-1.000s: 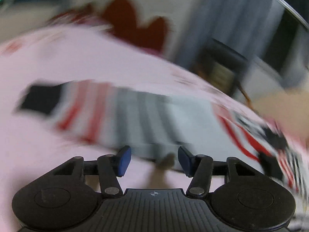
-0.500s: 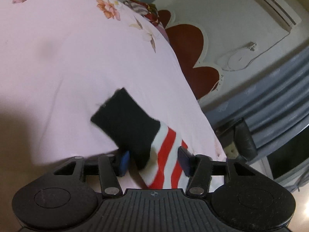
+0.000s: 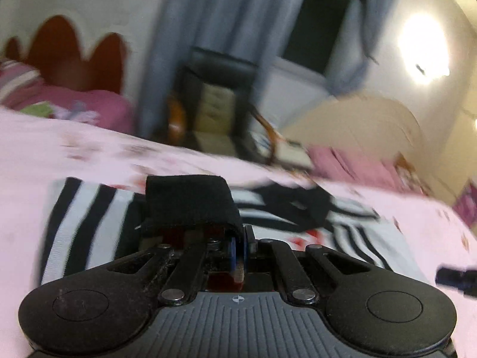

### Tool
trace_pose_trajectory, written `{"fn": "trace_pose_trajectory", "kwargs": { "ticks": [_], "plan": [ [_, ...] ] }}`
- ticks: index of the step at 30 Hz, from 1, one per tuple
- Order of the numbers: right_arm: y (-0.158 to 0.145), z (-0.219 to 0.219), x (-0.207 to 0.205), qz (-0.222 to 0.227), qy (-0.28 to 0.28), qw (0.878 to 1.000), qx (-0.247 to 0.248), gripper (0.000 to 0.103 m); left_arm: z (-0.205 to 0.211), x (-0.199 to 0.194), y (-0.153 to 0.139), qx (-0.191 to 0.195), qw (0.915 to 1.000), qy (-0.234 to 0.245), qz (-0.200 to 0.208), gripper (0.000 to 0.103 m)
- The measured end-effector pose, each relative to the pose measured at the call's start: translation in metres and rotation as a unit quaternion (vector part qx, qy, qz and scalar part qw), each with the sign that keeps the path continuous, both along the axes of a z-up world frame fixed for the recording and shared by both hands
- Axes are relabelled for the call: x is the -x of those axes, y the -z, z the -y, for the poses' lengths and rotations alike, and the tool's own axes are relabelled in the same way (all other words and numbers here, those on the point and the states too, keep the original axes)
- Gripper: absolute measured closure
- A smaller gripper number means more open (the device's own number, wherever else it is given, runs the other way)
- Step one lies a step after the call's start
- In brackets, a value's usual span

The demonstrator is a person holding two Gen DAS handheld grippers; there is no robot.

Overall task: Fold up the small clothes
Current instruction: 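Grasp the other black sleeve cuff with the left gripper, then fold the sleeve with the left gripper across the sweater body and release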

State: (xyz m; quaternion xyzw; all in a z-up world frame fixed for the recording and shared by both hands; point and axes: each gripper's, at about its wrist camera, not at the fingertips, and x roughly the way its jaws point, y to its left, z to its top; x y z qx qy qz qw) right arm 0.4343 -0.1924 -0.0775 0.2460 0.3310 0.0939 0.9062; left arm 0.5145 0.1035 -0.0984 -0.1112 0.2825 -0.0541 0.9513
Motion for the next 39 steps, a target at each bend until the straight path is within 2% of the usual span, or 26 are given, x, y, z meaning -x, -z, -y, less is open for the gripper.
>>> {"fn": "trace_pose_trajectory", "kwargs": {
  "ticks": [5, 7, 9, 11, 12, 13, 14, 16, 18, 20, 21, 24, 27, 31, 34, 35, 36, 37, 39],
  "plan": [
    [-0.002, 0.030, 0.003, 0.004, 0.034, 0.999, -0.025, 0.079, 0.094, -0.022, 0.018, -0.073, 0.9942, 0.067, -0.042, 0.099],
    [0.000, 0.040, 0.003, 0.002, 0.041, 0.999, -0.035, 0.078, 0.110, -0.025, 0.028, -0.103, 0.9904, 0.075, -0.052, 0.099],
    [0.002, 0.044, 0.003, -0.002, 0.043, 0.998, -0.041, 0.074, 0.126, -0.021, 0.031, -0.127, 0.9878, 0.078, -0.046, 0.099],
    [0.005, 0.044, 0.002, -0.006, 0.038, 0.998, -0.049, 0.070, 0.136, -0.018, 0.029, -0.148, 0.9841, 0.090, -0.040, 0.072],
    [0.006, 0.042, 0.000, -0.007, 0.033, 0.998, -0.051, 0.070, 0.137, -0.014, 0.026, -0.142, 0.9836, 0.106, -0.035, 0.041],
    [0.008, 0.040, -0.002, -0.008, 0.024, 0.998, -0.053, 0.070, 0.136, -0.010, 0.023, -0.127, 0.9839, 0.123, -0.028, 0.021],
    [0.008, 0.037, -0.003, -0.008, 0.017, 0.998, -0.054, 0.068, 0.134, 0.001, 0.019, -0.120, 0.9833, 0.137, -0.012, 0.020],
    [0.007, 0.027, -0.008, -0.008, 0.004, 0.999, -0.043, 0.061, 0.130, 0.024, 0.013, -0.133, 0.9804, 0.146, 0.002, 0.020],
    [0.005, 0.018, -0.011, -0.004, -0.012, 0.999, -0.032, 0.059, 0.109, 0.048, 0.011, -0.110, 0.9850, 0.133, 0.005, 0.020],
    [0.003, 0.007, -0.016, -0.001, -0.032, 0.999, -0.023, 0.059, 0.077, 0.076, 0.012, -0.100, 0.9898, 0.101, -0.003, 0.021],
    [0.002, 0.001, -0.019, 0.000, -0.043, 0.999, -0.020, 0.057, 0.062, 0.090, 0.012, -0.103, 0.9913, 0.082, -0.002, 0.025],
    [0.000, -0.024, -0.029, 0.007, -0.079, 0.997, -0.007, 0.052, 0.011, 0.122, 0.019, -0.128, 0.9917, -0.002, -0.007, 0.033],
    [0.001, -0.059, -0.039, 0.013, -0.116, 0.993, 0.010, 0.052, -0.036, 0.128, 0.026, -0.115, 0.9903, -0.070, -0.034, 0.036],
    [0.005, -0.112, -0.049, 0.021, -0.158, 0.984, 0.081, 0.054, -0.051, 0.118, 0.029, -0.125, 0.9888, -0.071, -0.040, 0.036],
    [0.005, -0.140, -0.057, 0.030, -0.151, 0.975, 0.162, 0.058, -0.051, 0.112, 0.026, -0.119, 0.9905, -0.062, -0.029, 0.036],
    [0.004, -0.145, -0.059, 0.033, -0.144, 0.972, 0.182, 0.064, -0.049, 0.107, 0.026, -0.118, 0.9909, -0.059, -0.026, 0.036],
    [0.004, -0.147, -0.061, 0.036, -0.139, 0.971, 0.193, 0.092, -0.048, 0.104, 0.025, -0.118, 0.9912, -0.054, -0.024, 0.036],
    [0.002, -0.145, -0.063, 0.037, -0.140, 0.972, 0.186, 0.097, -0.046, 0.101, 0.023, -0.123, 0.9906, -0.055, -0.021, 0.036],
    [-0.006, -0.135, -0.060, 0.053, -0.123, 0.974, 0.184, 0.100, -0.042, 0.094, 0.026, -0.128, 0.9901, -0.056, -0.012, 0.036]
  ]
}}
